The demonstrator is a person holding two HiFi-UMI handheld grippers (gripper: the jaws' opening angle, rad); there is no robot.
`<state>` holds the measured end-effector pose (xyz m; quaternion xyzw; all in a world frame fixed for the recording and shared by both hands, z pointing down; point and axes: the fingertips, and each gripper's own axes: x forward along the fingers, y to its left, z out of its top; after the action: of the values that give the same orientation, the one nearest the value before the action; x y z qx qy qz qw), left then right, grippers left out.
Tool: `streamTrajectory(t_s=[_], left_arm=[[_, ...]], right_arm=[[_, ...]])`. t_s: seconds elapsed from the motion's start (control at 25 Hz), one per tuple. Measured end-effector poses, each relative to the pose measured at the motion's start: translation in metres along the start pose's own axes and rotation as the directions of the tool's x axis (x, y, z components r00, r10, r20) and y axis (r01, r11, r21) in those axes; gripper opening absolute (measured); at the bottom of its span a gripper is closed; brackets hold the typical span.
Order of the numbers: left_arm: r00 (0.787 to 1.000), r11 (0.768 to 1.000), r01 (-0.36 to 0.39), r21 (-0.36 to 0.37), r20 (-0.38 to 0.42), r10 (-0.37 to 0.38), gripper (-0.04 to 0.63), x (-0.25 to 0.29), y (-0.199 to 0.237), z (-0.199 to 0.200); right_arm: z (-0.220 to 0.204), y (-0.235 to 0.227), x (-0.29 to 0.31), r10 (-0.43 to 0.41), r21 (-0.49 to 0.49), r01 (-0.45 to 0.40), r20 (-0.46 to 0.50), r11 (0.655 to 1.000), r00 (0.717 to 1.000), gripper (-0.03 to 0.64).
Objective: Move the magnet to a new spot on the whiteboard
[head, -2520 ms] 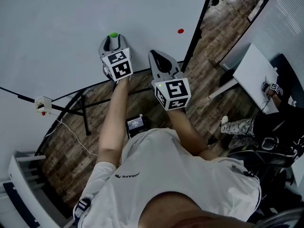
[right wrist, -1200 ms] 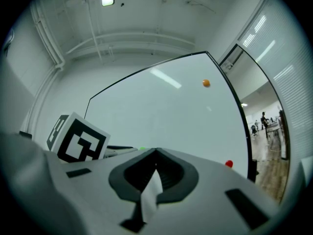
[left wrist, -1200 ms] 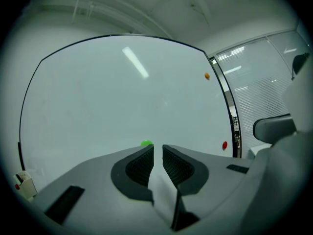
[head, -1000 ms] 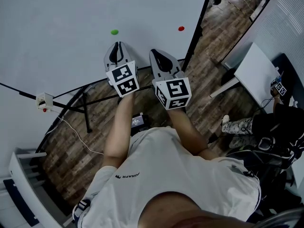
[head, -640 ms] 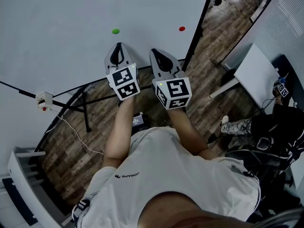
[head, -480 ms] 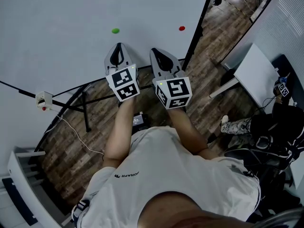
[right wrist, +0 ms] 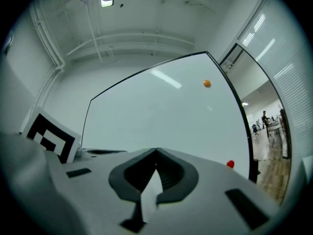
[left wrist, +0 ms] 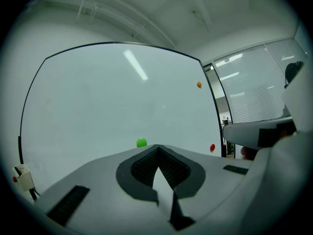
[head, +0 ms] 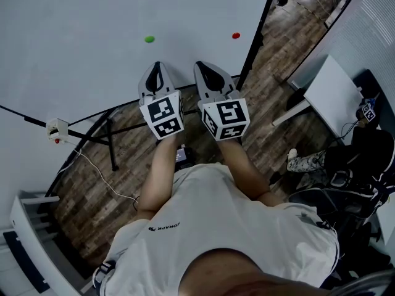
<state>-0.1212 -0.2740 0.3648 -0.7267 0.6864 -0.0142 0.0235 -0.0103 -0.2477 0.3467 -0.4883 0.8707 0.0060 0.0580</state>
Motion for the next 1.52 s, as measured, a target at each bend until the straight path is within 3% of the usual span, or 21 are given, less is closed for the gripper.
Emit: streamTrajectory(t_s=[1.08,1.52], left_arm=[[0.998,0.999,0.025,-0.028,0.056,-0.023,0.001,-0.038,-0.024,0.029],[0.997,0.999,0.037,-0.032,0.066,-0.035,0.002,-0.032,-0.018,0.021]], right_arm=[[0.009,0.000,-0.010,0.007,0.008,-0.007,-0.013,1.000,1.000,0.014],[-0.005,0.002,0.006,0.004,0.006,-0.004,-0.019,1.000,1.000,0.014]])
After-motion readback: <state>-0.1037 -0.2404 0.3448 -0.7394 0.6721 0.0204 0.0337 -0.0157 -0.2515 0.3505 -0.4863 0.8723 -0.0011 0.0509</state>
